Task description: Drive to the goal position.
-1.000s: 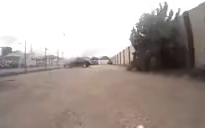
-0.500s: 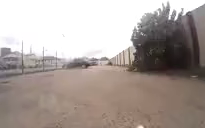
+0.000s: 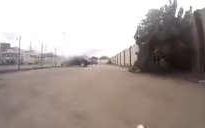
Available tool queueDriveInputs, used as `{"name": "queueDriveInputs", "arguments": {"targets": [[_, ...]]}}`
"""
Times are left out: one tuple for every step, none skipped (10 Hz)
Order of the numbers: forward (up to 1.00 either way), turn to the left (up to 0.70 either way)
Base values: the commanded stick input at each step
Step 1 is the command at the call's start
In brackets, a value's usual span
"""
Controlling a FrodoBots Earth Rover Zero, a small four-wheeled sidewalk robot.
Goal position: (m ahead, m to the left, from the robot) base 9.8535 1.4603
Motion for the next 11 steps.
{"name": "queueDriveInputs", "arguments": {"targets": [[0.70, 0.00], [0.70, 0.00], [0.70, 0.00], [0.70, 0.00], [0.70, 0.00], [0.70, 0.00], [0.70, 0.00], [0.70, 0.00], [0.70, 0.00], [0.70, 0.00], [0.70, 0.00]]}}
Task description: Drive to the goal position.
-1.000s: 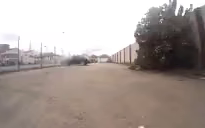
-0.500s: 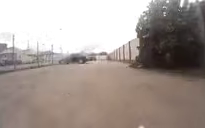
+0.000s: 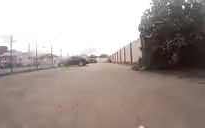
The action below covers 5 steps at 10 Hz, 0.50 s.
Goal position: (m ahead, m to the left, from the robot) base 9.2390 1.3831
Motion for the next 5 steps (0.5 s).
{"name": "queueDriveInputs", "arguments": {"targets": [[0.70, 0.00], [0.70, 0.00], [0.70, 0.00], [0.70, 0.00], [0.70, 0.00]]}}
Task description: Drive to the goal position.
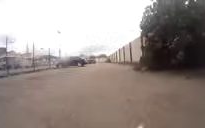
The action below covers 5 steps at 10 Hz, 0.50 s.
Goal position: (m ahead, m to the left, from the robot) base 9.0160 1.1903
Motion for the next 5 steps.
{"name": "queueDriveInputs", "arguments": {"targets": [[0.70, 0.00], [0.70, 0.00], [0.70, 0.00], [0.70, 0.00], [0.70, 0.00]]}}
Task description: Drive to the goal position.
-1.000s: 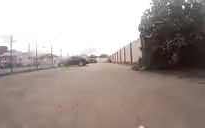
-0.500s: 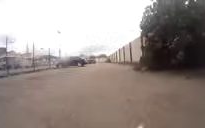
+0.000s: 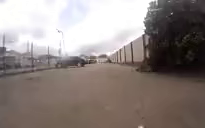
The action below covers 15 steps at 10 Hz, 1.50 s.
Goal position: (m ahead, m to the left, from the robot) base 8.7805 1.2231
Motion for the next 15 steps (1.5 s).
{"name": "queueDriveInputs", "arguments": {"targets": [[0.70, 0.00], [0.70, 0.00], [0.70, 0.00], [0.70, 0.00], [0.70, 0.00], [0.70, 0.00], [0.70, 0.00], [0.70, 0.00], [0.70, 0.00], [0.70, 0.00], [0.70, 0.00], [0.70, 0.00], [0.70, 0.00], [0.70, 0.00], [0.70, 0.00]]}}
